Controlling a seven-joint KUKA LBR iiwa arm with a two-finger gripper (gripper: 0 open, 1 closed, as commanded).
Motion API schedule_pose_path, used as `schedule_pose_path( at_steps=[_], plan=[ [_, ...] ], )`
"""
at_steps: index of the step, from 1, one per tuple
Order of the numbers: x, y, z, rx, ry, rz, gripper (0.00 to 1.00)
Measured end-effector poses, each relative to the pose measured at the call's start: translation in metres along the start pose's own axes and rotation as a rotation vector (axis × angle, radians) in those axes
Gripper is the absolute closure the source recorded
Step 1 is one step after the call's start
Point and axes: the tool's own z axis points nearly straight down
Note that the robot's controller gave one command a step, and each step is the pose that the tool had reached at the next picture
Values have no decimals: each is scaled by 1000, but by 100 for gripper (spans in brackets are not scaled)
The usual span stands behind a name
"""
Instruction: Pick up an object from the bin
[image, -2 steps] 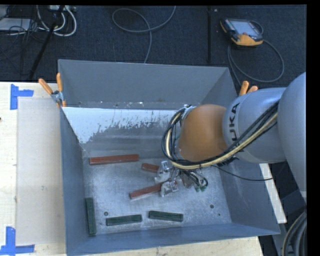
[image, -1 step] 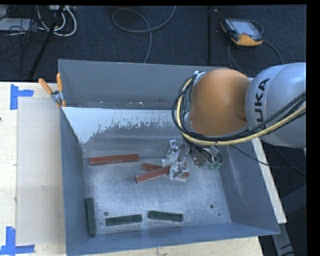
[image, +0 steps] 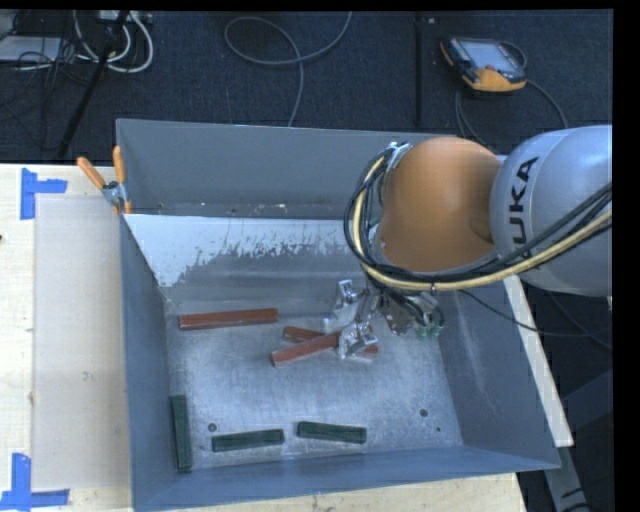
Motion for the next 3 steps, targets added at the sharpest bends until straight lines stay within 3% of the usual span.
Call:
schedule_pose_path(
  at_steps=[1, 2, 3],
  plan=[
    [-1, -2, 4, 0, 1, -12, 100],
    [11, -8, -2, 0, 2, 55, 100],
    [5, -5, 6, 0, 0, 69, 100]
  ],
)
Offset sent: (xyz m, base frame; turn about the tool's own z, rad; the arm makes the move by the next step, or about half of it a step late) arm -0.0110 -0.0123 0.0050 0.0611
